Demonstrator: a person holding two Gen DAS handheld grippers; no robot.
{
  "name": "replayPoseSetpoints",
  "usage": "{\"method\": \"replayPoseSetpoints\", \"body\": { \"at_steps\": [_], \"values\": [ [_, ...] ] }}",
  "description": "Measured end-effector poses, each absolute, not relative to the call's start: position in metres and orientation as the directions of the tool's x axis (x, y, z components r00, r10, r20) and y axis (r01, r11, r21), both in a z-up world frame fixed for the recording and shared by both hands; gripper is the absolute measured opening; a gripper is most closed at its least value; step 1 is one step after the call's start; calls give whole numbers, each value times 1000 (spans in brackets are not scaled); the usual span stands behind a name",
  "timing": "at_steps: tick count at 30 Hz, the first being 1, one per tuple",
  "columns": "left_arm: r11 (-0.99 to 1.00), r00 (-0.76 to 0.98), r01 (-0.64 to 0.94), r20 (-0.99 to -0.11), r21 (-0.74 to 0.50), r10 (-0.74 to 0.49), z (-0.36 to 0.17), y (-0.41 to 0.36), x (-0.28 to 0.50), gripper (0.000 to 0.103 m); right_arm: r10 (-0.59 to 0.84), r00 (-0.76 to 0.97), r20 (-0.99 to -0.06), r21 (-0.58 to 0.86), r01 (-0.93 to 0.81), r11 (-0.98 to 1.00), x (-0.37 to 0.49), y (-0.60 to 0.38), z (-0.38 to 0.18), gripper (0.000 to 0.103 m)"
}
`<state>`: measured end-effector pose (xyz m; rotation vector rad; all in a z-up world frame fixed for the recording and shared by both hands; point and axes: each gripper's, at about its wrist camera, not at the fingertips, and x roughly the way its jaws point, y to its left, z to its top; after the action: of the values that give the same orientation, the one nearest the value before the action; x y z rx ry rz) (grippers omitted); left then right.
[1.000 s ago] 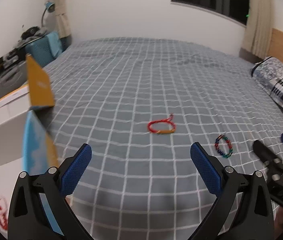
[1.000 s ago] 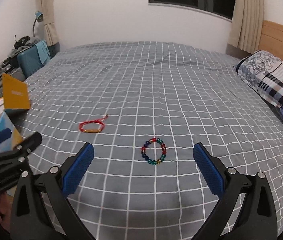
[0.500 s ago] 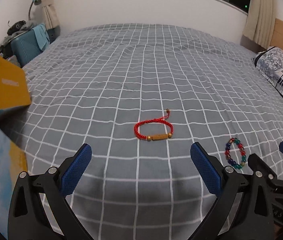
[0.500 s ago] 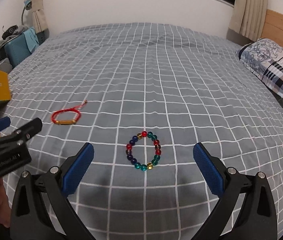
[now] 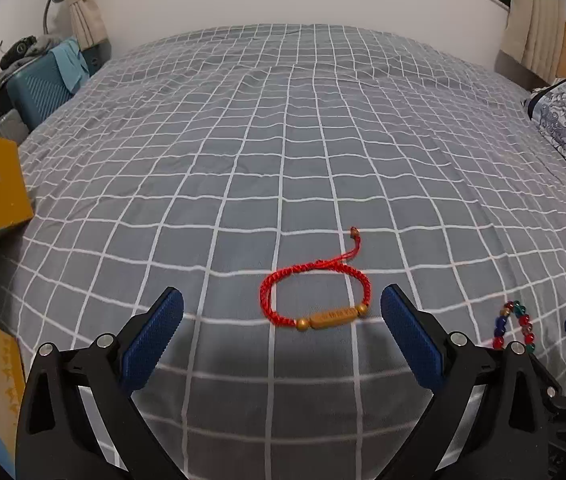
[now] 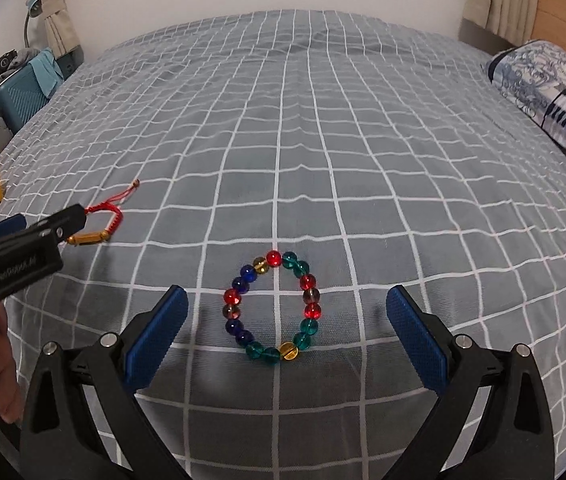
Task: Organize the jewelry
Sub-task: 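Move both tools back over the red string and multicolour bracelets, then grasp the red string bracelet with left tool while right tool grasps multicolour bead bracelet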
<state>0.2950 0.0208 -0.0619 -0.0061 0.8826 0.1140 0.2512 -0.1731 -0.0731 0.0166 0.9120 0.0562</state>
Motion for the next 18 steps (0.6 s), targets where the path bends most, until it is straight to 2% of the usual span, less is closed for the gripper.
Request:
{"method": "replayPoseSetpoints", "body": {
  "at_steps": [12,18],
  "values": [
    [995,593,-97,-804,-6,53,-95,27,316,97,70,590,-804,59,-37,998,260,-172,-92,95],
    [995,587,-97,-809,-36,28,-101,28,321,96,55,577,-815,42,-35,998,264,-171,-100,82]
  ]
}}
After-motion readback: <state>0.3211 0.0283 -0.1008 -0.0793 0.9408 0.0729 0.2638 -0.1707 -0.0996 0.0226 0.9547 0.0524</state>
